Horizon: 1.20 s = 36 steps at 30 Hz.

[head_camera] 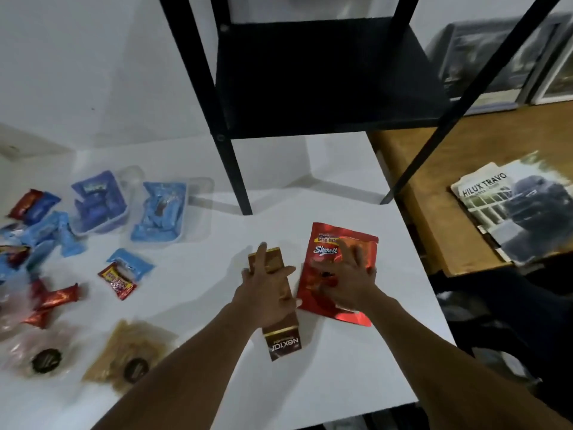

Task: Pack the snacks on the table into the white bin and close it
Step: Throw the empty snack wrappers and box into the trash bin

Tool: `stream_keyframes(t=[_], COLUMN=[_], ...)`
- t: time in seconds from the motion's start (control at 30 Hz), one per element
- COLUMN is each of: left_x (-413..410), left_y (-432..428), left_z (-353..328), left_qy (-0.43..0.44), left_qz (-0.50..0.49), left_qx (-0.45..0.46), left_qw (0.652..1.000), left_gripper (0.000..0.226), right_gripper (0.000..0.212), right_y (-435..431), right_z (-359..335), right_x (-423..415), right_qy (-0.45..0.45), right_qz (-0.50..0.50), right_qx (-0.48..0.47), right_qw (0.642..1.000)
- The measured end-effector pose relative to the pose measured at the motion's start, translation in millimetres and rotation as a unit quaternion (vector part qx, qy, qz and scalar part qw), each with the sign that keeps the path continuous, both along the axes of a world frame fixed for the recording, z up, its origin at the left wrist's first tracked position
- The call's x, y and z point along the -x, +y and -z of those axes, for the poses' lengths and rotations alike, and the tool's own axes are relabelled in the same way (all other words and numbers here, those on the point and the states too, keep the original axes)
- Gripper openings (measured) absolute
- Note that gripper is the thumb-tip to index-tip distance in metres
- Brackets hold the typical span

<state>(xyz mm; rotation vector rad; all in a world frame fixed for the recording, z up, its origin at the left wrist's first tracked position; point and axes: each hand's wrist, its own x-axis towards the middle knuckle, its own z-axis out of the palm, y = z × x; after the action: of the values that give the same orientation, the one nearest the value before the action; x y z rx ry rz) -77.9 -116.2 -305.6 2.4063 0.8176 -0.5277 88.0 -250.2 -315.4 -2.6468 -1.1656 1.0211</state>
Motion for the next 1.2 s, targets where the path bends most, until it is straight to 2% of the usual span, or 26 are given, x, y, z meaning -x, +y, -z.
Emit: stream_keyframes(t=[0.1,0.23,0.4,0.5,0.6,0.77,0.97,1.2], left_x=[0.6,1.7,14.6,30.2,48.2,101.4,244.4,510.2], left_y=[1.6,6.1,11.5,15.9,25.3,49.7,81.9,95.3], left_z=[3.5,2.8,-5.9,-15.9,-30.9,-72.8,-147.1,-201.2], left_qy=[-0.012,-0.021,-0.012,-0.015,-0.025,-0.078,-0.119,-0.12], left_qz=[-0.022,-0.033,-0.035,-0.04,-0.045,-0.076,-0.162,-0.355], left_qx=[-0.004,-0.027,-0.036,-0.026,-0.032,-0.054,-0.09,-0.131], left_qw=[1.0,0.999,0.999,0.999,0.998,0.993,0.975,0.918], left_gripper=[0.066,0.062,0.061,0.062,0.062,0.065,0.067,0.063], right_gripper=[0.062,0.066,0.06,0.053,0.051,0.045,0.048,0.047], right_y=[5.9,7.3,3.6,1.8,4.3,50.5,131.6,221.7], right_z=[14.8,19.8,17.5,13.3,2.0,-59.0,-148.3,-203.7], right_x=[-2.6,-4.2,10.4,22.4,34.1,72.7,192.7,422.7], right_qy=[-0.012,-0.077,-0.119,-0.105,-0.05,-0.033,-0.021,0.048], right_qz=[-0.033,-0.054,-0.034,-0.015,-0.007,-0.024,-0.104,-0.276], right_qx=[0.009,-0.023,-0.069,-0.099,-0.134,-0.188,-0.268,-0.336], right_qw=[0.999,0.995,0.99,0.989,0.99,0.981,0.958,0.899])
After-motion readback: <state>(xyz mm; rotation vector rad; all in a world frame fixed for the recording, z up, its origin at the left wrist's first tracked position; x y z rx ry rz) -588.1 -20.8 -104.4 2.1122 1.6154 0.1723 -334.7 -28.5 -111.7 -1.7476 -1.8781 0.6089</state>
